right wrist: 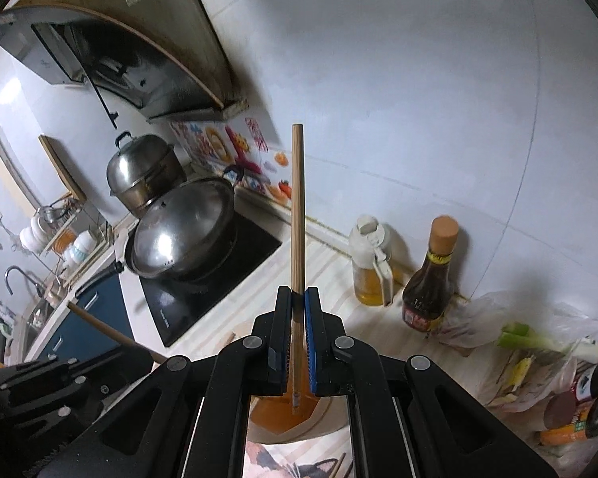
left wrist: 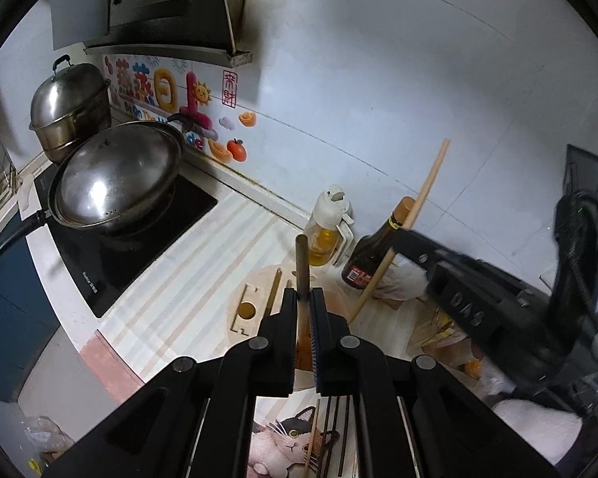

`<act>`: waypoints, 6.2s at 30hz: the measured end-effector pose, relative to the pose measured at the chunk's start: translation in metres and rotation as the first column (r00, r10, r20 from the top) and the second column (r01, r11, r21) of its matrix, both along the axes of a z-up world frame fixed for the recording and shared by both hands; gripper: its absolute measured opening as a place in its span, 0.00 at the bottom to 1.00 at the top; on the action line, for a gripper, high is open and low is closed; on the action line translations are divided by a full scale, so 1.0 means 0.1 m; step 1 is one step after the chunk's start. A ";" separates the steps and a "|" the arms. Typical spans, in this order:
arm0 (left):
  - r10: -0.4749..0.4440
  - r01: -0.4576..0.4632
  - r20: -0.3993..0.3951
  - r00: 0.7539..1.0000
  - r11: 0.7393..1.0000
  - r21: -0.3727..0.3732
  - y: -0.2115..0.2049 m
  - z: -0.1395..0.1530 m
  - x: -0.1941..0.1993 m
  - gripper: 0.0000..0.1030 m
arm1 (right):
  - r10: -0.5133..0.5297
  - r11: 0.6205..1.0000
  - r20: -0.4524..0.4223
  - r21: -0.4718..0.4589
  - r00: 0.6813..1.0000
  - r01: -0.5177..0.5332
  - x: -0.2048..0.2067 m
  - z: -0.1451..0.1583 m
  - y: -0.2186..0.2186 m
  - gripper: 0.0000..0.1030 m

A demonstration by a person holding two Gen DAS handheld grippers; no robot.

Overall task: Organize utensils
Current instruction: 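Lift both held chopsticks upright and carry them over the beige holder, then open both tools to drop the chopsticks into the holder slots, then lower the left tool onto a light chopstick while the right tool grasps another, then lift both chopsticks upright and carry them above the beige holder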

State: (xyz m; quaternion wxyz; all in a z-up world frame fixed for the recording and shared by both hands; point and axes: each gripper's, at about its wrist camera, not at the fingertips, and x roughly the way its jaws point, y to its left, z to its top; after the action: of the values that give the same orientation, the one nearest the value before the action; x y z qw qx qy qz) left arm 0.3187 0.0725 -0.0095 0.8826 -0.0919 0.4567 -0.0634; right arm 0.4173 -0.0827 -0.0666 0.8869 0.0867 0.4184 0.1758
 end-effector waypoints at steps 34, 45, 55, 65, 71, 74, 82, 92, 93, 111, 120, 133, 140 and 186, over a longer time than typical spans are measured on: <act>0.081 -0.074 -0.044 0.996 0.987 0.145 -0.10 -0.85 -0.68 1.00 | -0.234 0.972 -0.234 -0.077 0.944 0.221 -1.26 -0.98 -1.23 0.89; 0.023 0.057 -0.301 0.953 0.966 0.253 -0.54 -2.11 -0.87 1.00 | -0.213 0.976 -0.492 -0.072 0.844 0.204 -1.50 -2.17 -1.32 0.52; 0.051 0.076 -0.445 0.894 0.962 0.264 -0.47 -2.79 -0.92 0.99 | -0.130 0.990 -0.615 -0.130 0.778 0.063 -1.35 -3.02 -0.77 0.39; -0.042 0.152 -0.452 0.891 0.966 0.210 -0.78 -2.91 -0.88 0.80 | -0.167 0.967 -0.628 -0.253 0.760 0.004 -1.44 -3.14 -0.73 0.07; -0.113 0.241 -0.479 0.871 0.946 0.215 -1.10 -3.10 -0.80 0.32 | -0.174 0.974 -0.654 -0.226 0.737 0.030 -1.54 -3.15 -0.94 0.07; -0.125 0.256 -0.471 0.873 0.940 0.225 -1.18 -3.12 -0.79 0.12 | -0.172 0.976 -0.656 -0.213 0.735 0.038 -1.58 -3.15 -0.94 0.07; -0.029 0.121 -0.513 0.858 0.981 0.148 -0.71 -3.17 -0.79 0.04 | -0.105 0.981 -0.686 -0.191 0.720 -0.039 -1.63 -3.13 -0.79 0.06; -0.042 0.139 -0.514 0.857 0.978 0.153 -0.67 -3.16 -0.76 0.09 | -0.120 0.972 -0.709 -0.225 0.695 -0.062 -1.64 -3.11 -0.63 0.07; -0.042 0.140 -0.512 0.858 0.978 0.155 -0.67 -3.16 -0.76 0.09 | -0.121 0.973 -0.711 -0.223 0.693 -0.059 -1.57 -3.12 -0.61 0.07; -0.050 0.149 -0.503 0.863 0.976 0.159 -0.79 -3.18 -0.71 0.08 | -0.118 0.983 -0.729 -0.182 0.674 -0.025 -1.43 -3.21 -1.06 0.08; -0.051 0.152 -0.500 0.864 0.975 0.164 -0.74 -3.18 -0.71 0.09 | -0.122 0.977 -0.724 -0.207 0.679 -0.045 -1.47 -3.16 -0.86 0.20; -0.043 0.145 -0.477 0.878 0.973 0.180 -0.81 -3.17 -0.79 0.04 | -0.205 0.943 -0.629 -0.332 0.750 -0.020 -1.66 -2.97 -0.63 0.07; -0.050 0.130 -0.425 0.904 0.978 0.163 -0.73 -2.93 -0.89 0.04 | -0.183 0.960 -0.570 -0.278 0.801 0.022 -1.79 -2.63 -0.90 0.07; -0.037 0.032 0.258 0.965 0.999 0.023 -0.07 0.55 -0.47 0.04 | -0.128 0.988 0.193 0.108 0.973 0.109 -0.59 0.61 -0.32 0.07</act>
State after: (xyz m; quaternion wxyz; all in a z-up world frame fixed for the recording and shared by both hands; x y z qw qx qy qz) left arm 0.2721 0.0658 0.0458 0.9342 -0.0667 0.3397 -0.0860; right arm 0.3582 -0.1143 -0.0052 0.9280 0.1365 0.3123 0.1504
